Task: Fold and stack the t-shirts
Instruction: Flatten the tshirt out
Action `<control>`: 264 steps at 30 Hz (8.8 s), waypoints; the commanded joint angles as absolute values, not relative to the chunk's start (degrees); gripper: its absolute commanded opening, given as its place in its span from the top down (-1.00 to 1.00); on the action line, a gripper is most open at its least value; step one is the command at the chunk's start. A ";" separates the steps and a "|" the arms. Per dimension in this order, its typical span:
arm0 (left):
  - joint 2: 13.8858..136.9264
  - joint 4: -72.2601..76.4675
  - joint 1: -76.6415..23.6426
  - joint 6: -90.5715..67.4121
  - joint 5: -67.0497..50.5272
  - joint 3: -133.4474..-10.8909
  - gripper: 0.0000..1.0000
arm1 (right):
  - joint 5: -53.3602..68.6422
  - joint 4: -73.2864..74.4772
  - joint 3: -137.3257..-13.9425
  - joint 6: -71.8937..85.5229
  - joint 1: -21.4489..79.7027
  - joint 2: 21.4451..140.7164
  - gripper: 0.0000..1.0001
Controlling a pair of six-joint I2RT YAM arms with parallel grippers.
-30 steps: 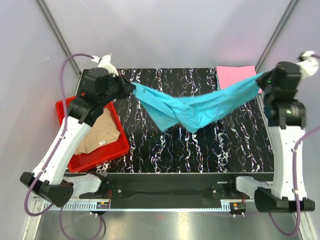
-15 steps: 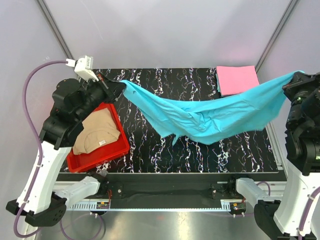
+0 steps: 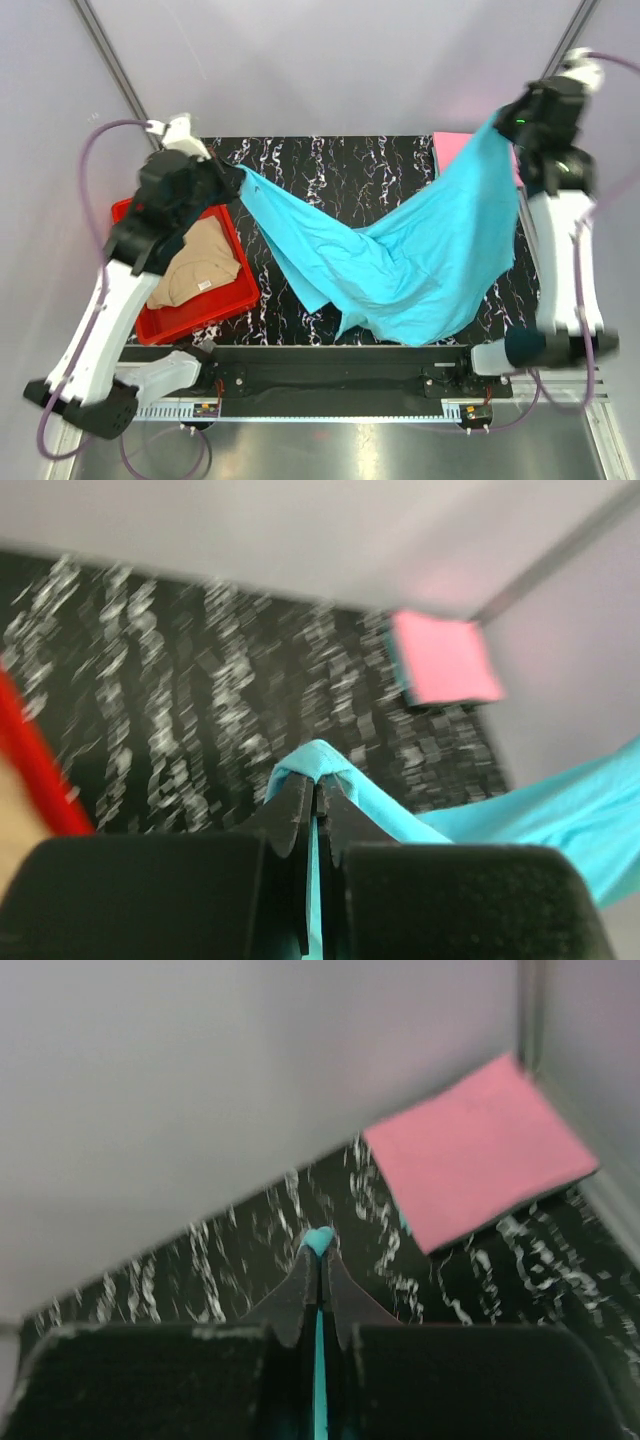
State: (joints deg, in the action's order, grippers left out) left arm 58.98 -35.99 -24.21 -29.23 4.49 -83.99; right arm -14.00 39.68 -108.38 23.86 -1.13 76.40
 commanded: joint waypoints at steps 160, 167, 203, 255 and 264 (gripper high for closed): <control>72.60 -28.65 -19.69 -28.30 -2.29 -66.71 1.00 | -11.78 26.10 -45.88 45.44 7.65 86.30 0.12; 72.68 -28.39 -19.77 -28.48 -2.46 -66.62 1.00 | -13.61 25.22 -43.94 47.63 7.65 87.10 0.28; 72.60 -29.62 -19.77 -28.13 -1.76 -67.59 1.00 | -3.94 26.43 -43.15 54.59 17.05 84.39 0.96; 74.53 -31.11 -19.69 -28.21 -0.18 -68.20 1.00 | -23.29 34.28 -47.46 44.82 11.69 80.15 1.00; 73.30 -33.05 -19.69 -27.60 1.76 -69.35 1.00 | -22.15 40.15 -51.67 42.63 10.72 74.64 0.92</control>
